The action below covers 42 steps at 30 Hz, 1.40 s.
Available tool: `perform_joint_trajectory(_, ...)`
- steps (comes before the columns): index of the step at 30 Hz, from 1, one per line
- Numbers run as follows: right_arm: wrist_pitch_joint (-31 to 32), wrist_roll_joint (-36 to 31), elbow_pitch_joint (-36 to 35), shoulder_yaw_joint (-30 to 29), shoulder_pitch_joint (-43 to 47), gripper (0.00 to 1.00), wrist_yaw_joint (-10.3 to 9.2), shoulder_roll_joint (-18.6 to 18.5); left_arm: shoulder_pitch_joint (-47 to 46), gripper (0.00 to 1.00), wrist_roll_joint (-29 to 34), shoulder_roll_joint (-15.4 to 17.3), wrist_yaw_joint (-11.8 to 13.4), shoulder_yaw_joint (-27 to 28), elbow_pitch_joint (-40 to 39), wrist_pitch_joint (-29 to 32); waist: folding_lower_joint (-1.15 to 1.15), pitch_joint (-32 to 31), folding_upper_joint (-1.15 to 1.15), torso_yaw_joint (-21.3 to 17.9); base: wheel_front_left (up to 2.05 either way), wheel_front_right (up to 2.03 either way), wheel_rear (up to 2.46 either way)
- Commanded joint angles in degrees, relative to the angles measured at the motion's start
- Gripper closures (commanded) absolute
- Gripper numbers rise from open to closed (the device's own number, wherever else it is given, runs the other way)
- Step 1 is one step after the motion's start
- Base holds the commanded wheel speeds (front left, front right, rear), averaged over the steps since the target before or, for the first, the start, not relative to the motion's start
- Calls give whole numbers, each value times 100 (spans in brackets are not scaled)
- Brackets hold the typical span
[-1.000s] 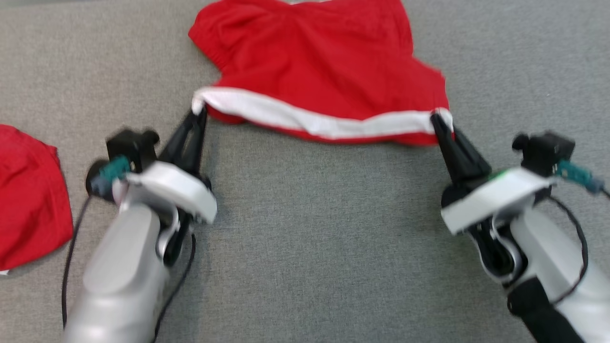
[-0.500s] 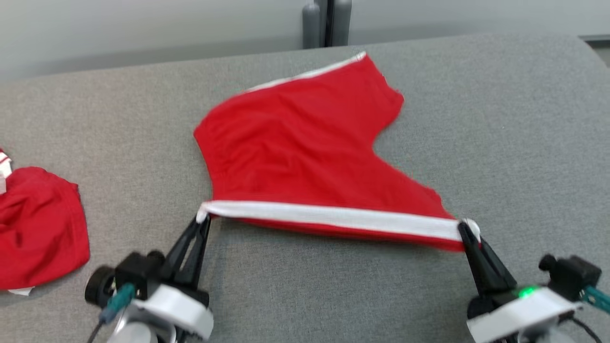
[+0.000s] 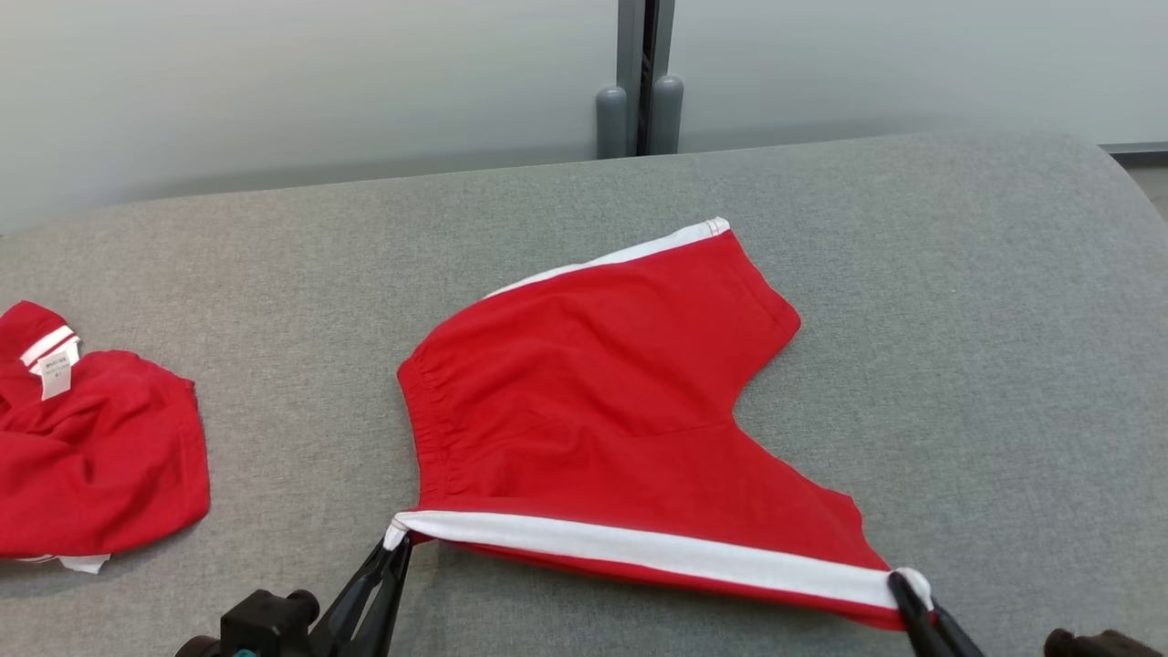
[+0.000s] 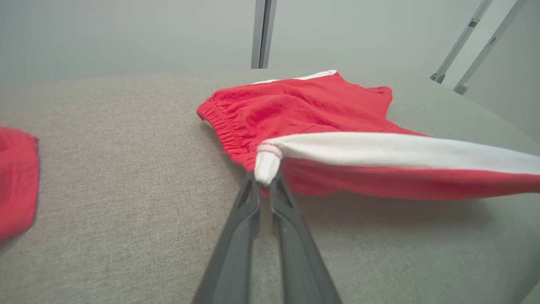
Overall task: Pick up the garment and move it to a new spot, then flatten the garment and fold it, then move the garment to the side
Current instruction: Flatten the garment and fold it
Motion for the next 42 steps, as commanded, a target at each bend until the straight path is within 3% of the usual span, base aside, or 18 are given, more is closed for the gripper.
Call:
perform_joint_trajectory(1,72,-136,-151,-263,76,100,1,-11,110,100,-47,81,83,33,-219,101,0,-14,0,31,0,0,0)
perform_joint_trajectory(10,245,-235,-410,-499,-534,100,0,-51,-228,100,-88,99,147,88,-271,319,0,221,0,103,0,0,0)
perform_joint_trajectory(15,210,-172,-291,-353,-1485,100,0,-283,-739,100,-67,58,158,105,-329,326,0,685,0,152,0,0,0)
perform_joint_trajectory(21,117,-24,55,-168,-2920,100,1,-699,-1683,100,-162,24,-97,58,-226,319,0,1519,0,419,0,0,0)
perform_joint_trajectory(30,110,149,986,305,-4915,100,1,-1141,-3239,100,-131,59,-369,-68,345,283,0,2463,0,801,0,0,0)
perform_joint_trajectory(41,-157,747,2677,1275,-6417,100,1,-1275,-4083,100,-301,-147,-521,-498,1271,152,0,2824,0,1023,0,0,0)
perform_joint_trajectory(42,-205,800,2764,1343,-6461,97,1,-1278,-4106,74,-302,-159,-519,-543,1333,129,0,2823,0,1029,0,0,0)
